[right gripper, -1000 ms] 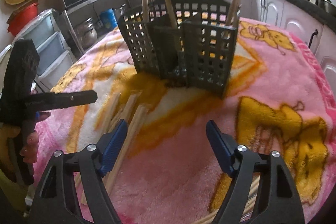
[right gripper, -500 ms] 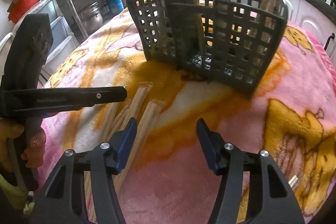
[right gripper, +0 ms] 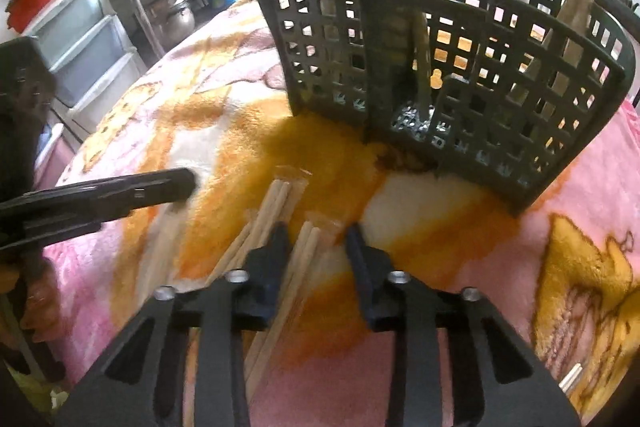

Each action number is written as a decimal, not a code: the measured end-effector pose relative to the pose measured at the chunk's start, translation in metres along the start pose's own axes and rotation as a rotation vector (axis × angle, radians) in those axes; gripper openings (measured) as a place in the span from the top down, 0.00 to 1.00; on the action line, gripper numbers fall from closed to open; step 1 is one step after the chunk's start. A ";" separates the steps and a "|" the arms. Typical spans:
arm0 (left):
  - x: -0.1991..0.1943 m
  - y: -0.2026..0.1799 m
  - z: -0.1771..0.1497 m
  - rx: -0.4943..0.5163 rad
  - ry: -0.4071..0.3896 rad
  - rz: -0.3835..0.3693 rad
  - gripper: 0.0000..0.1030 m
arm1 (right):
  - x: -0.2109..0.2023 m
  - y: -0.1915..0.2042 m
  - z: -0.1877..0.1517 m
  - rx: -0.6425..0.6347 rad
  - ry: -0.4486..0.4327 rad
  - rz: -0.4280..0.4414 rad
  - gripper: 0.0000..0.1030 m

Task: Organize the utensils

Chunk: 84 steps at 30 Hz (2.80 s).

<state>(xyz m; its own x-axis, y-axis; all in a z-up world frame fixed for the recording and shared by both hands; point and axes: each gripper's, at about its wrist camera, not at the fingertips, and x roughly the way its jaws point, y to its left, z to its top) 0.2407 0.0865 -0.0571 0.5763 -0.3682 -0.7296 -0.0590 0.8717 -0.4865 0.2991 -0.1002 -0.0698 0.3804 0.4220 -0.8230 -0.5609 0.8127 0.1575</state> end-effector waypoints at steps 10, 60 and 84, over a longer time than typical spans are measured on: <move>-0.021 -0.001 0.000 0.008 -0.059 -0.010 0.97 | -0.014 -0.017 0.004 0.076 -0.029 0.063 0.93; 0.016 -0.011 0.001 0.077 0.070 0.215 0.80 | -0.122 -0.017 0.010 0.060 -0.334 0.086 0.94; -0.074 -0.080 0.049 0.224 -0.195 0.059 0.99 | -0.174 -0.033 0.049 0.039 -0.467 0.115 0.94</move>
<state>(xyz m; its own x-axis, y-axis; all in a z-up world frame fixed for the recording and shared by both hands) 0.2427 0.0594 0.0591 0.7242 -0.2642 -0.6370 0.0717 0.9475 -0.3115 0.2872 -0.1805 0.0946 0.6119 0.6383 -0.4671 -0.5944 0.7607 0.2609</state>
